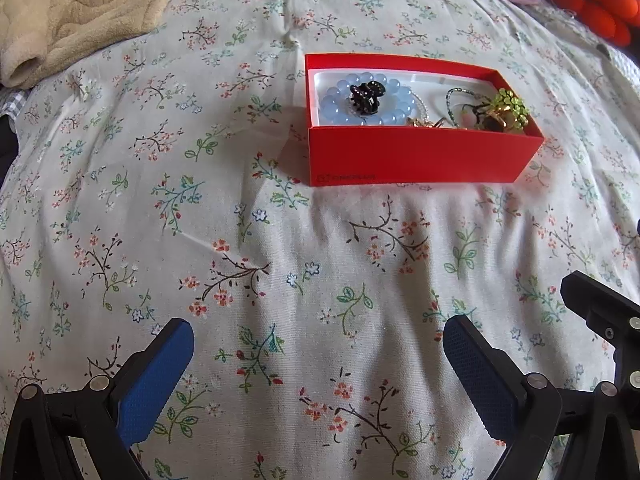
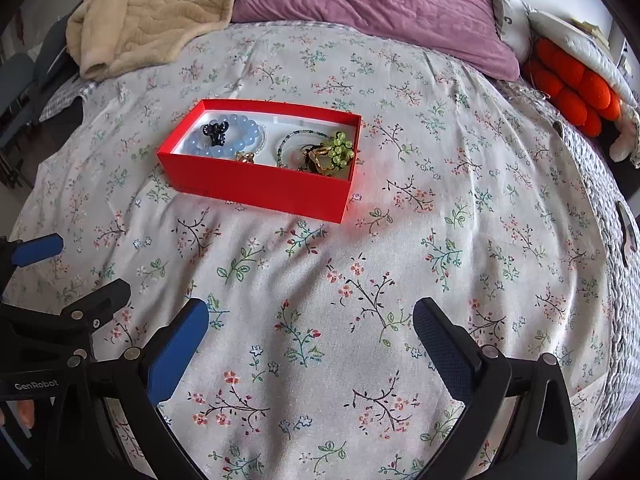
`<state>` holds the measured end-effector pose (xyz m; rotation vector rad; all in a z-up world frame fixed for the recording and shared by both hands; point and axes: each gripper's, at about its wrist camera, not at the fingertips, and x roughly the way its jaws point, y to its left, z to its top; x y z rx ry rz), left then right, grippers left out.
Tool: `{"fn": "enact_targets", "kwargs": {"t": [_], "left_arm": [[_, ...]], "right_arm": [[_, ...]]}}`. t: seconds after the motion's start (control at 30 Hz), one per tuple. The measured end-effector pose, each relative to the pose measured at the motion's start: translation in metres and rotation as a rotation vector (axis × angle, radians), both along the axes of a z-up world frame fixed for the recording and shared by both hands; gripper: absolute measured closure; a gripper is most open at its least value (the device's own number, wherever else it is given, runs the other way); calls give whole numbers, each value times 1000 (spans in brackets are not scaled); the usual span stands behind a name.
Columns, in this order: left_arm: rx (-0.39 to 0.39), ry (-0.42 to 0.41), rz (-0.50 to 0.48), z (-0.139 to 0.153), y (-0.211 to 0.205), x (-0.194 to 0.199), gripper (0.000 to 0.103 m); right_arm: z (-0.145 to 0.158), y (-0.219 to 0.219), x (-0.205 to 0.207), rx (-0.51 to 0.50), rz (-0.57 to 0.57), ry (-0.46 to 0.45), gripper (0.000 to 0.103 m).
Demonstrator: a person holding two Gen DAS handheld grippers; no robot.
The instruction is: Organize jewelry
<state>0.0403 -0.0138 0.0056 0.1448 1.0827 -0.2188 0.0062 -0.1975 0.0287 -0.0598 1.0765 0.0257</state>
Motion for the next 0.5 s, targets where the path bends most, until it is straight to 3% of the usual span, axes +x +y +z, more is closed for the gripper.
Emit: {"fn": "enact_targets", "kwargs": {"t": [0.5], "left_arm": [[7,-28,19,5,2,0,1]], "right_arm": [[-2,-1,3,-12,-20,0,0]]}}
